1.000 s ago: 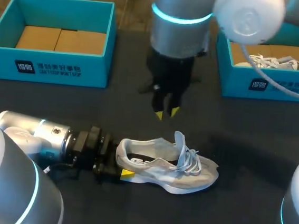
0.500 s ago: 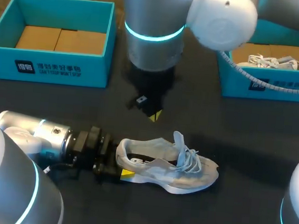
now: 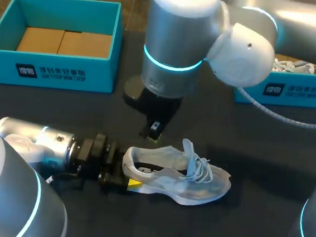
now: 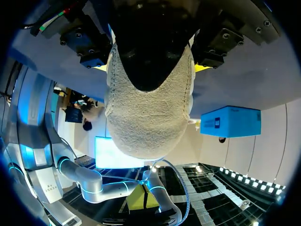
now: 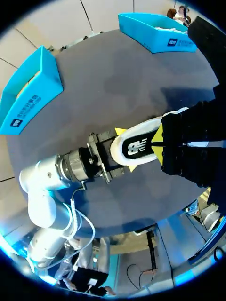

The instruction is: Take the shoe out of the shoebox, open the shoe tongue, remove and reinsert the insole, then place the shoe into the shoebox

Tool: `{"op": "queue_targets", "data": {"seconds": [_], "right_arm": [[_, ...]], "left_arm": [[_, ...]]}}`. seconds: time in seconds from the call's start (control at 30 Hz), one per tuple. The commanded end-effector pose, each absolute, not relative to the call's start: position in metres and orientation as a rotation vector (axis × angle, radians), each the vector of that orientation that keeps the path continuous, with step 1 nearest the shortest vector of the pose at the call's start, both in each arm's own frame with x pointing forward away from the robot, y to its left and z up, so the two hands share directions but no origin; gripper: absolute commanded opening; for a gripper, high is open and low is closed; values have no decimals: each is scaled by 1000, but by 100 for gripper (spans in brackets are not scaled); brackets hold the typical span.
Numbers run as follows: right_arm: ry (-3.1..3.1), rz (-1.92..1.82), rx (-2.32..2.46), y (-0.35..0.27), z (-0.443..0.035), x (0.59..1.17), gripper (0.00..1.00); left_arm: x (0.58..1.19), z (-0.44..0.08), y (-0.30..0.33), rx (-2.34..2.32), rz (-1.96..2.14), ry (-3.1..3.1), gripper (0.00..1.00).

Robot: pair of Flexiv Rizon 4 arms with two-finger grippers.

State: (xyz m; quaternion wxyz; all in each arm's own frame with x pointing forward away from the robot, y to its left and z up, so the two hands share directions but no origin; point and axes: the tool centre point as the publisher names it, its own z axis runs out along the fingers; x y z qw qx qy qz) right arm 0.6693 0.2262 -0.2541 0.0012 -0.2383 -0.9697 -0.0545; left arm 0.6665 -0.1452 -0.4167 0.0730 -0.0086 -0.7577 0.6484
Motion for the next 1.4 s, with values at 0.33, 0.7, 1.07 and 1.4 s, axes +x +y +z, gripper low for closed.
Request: {"op": "queue_targets", "data": {"seconds": [0.33,0.7,1.07,1.4], "right_arm": [[-3140,-215,-468,235,-299,661,0],[-3150,-279,-447,235,-307,657,0],[-3158,-294,-357,224,-339,665,0],[-3158,-294,-357,224,-339,665,0]], "left_arm": [[668,-421,-147,-26,1949,-2275,0],[668,-421,-147,-26,1949,-2275,0],[668,-421,-147,-26,1949,-2275,0],[668,-421,-147,-26,1949,-2275,0]]}}
